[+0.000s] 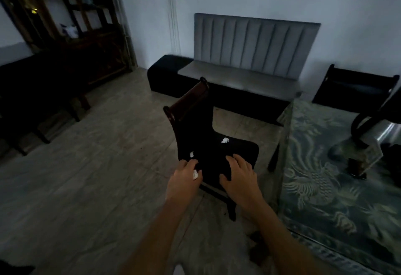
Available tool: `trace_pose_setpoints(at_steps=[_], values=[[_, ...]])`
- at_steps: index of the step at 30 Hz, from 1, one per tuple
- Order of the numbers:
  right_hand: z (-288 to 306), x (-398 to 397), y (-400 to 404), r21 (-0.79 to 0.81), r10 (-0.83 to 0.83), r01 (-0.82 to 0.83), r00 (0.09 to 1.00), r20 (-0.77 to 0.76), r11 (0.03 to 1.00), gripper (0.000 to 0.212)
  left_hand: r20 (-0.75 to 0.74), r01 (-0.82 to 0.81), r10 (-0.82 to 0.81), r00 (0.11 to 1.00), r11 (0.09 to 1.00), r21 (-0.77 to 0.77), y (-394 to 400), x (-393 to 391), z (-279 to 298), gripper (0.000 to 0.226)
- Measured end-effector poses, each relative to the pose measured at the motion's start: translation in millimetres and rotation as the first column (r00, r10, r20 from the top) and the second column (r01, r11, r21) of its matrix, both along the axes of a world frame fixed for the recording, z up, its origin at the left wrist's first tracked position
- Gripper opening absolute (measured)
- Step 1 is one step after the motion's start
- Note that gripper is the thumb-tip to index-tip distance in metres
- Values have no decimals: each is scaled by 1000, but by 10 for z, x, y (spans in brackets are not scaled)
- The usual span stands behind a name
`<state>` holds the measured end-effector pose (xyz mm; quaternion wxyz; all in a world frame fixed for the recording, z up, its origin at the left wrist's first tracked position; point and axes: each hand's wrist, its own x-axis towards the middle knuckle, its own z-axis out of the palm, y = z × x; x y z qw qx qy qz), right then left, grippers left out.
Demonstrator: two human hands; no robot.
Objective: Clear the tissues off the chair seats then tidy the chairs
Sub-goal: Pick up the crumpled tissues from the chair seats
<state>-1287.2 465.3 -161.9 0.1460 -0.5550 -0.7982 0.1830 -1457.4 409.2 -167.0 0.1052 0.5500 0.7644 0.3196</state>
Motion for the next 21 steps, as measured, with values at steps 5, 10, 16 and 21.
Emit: trace_pose_setpoints(at_steps=[5, 10, 16, 21], values=[[-40, -311, 781, -23, -91, 91, 996, 17, 996, 66, 21, 72, -72, 997, 997, 11, 937, -438, -189, 38], [-11, -641, 1375, -29, -169, 170, 985, 15, 985, 66, 27, 161, -161, 987, 987, 11, 1745, -758, -252, 41], [28, -794, 1980, -22, -234, 235, 972, 28, 972, 64, 46, 247, -247, 968, 969, 13, 2455, -868, -169, 42], [-20, -749, 2524, -27, -256, 257, 966, 28, 966, 61, 46, 282, -282, 958, 959, 8, 3072, -855, -206, 41]])
